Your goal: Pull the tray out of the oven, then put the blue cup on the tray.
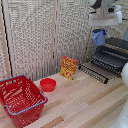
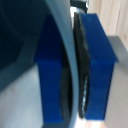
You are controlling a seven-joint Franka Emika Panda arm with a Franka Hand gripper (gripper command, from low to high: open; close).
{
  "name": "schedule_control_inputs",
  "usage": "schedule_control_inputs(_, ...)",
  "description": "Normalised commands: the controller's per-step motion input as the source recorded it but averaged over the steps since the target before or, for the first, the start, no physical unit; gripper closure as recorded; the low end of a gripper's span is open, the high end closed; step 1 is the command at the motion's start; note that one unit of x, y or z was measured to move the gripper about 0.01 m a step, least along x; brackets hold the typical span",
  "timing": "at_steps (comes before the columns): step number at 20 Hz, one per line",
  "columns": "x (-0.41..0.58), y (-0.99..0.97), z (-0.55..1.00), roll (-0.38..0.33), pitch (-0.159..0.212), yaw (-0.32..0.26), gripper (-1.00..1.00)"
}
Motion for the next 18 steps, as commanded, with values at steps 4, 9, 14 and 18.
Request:
schedule_control_inputs(4,0.162,-0.83,-0.1,0.002,0.0,-0.069,1.0)
schedule_control_inputs(9,0.207,-0.61,-0.08,0.009,0.0,-0.01,1.0)
schedule_control_inputs(14,0.142,-0.35,-0.24,0.0,0.0,0.0,1.0)
schedule_control_inputs(18,0.234,-0.39,-0.08,0.004,-0.004,0.0,1.0)
